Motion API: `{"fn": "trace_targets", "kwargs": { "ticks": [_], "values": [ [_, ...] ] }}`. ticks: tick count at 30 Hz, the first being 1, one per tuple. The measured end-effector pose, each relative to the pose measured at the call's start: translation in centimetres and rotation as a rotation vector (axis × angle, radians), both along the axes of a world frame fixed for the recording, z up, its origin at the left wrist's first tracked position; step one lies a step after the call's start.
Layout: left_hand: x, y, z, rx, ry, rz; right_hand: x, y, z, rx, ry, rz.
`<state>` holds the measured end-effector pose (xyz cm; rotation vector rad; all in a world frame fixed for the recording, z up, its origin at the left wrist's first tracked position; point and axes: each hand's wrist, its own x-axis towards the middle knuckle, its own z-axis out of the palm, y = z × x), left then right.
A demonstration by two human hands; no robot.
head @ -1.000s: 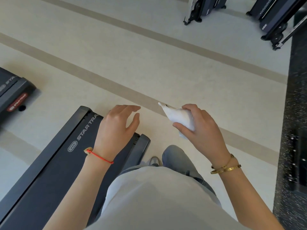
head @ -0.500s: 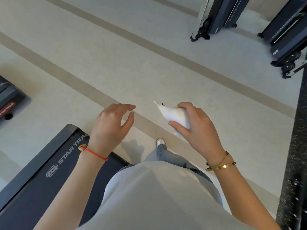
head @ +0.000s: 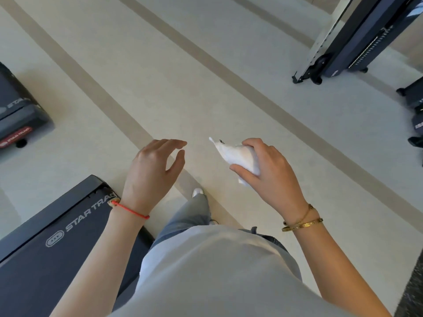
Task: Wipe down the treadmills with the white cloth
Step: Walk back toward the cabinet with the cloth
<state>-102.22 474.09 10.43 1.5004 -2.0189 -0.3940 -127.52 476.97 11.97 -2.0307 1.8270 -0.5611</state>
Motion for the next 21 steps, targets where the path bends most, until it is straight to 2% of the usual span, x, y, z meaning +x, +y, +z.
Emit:
{"fn": "trace_targets", "kwargs": {
  "ticks": [9,21],
  "values": [
    [0.4,-14.0,-1.7,0.022,0.001,0.102,0.0,-16.3,-2.1,0.031,-0.011,0.035],
    [4.4,-37.3,0.0,0.005,-0.028,0.166,3.9,-42.1,-0.1,-0.004,-0.042,0.08]
  ]
}}
